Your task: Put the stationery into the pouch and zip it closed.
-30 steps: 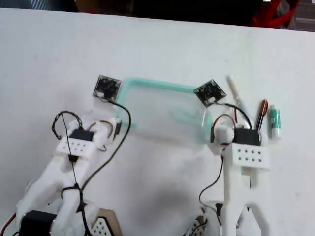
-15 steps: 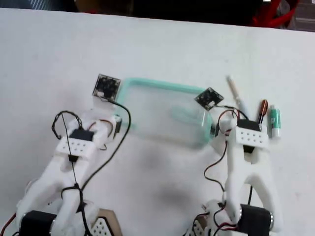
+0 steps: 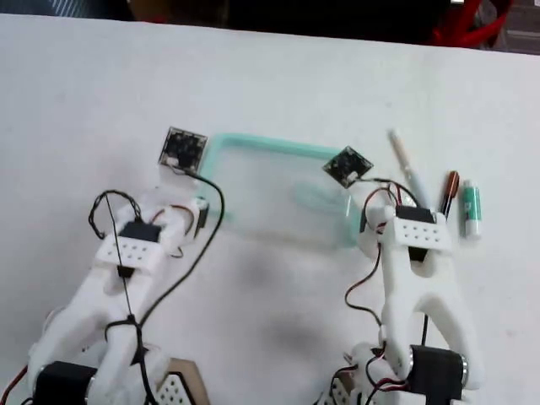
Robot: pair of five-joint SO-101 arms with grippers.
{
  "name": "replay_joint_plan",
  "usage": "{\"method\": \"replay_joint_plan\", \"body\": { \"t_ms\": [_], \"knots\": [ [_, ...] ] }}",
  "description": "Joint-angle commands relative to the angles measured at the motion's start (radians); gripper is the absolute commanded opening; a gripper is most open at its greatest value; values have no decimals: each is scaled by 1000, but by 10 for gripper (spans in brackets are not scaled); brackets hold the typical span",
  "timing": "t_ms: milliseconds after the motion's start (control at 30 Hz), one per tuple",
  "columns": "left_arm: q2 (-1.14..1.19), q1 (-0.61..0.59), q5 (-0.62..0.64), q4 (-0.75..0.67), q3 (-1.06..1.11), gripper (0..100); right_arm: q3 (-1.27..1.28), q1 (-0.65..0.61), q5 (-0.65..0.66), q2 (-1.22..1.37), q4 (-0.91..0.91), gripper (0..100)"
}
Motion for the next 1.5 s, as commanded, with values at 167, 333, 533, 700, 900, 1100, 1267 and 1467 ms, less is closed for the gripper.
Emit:
{"method": "replay_joint_plan", "body": {
  "t_ms": [167, 333, 533, 700, 900, 1100, 1267, 1467],
  "knots": [
    [-25, 4, -11, -20, -6, 121, 41, 68, 5, -4, -73, 159],
    [-25, 4, -11, -20, -6, 121, 49, 114, 78, 16, -76, 159],
    [-25, 4, -11, -20, -5, 121, 44, 113, 78, 73, -116, 155],
    [-25, 4, -11, -20, -5, 121, 48, 110, 80, 79, -116, 154],
    [-25, 4, -11, -20, -5, 121, 81, 90, 118, 64, -101, 159],
    [-25, 4, -11, -20, -5, 121, 210, 87, 250, -62, -214, 159],
    [-25, 4, -11, -20, -5, 121, 285, 62, 249, -113, -348, 159],
    [-25, 4, -11, -20, -5, 121, 284, 50, 255, -113, -351, 97]
  ]
}}
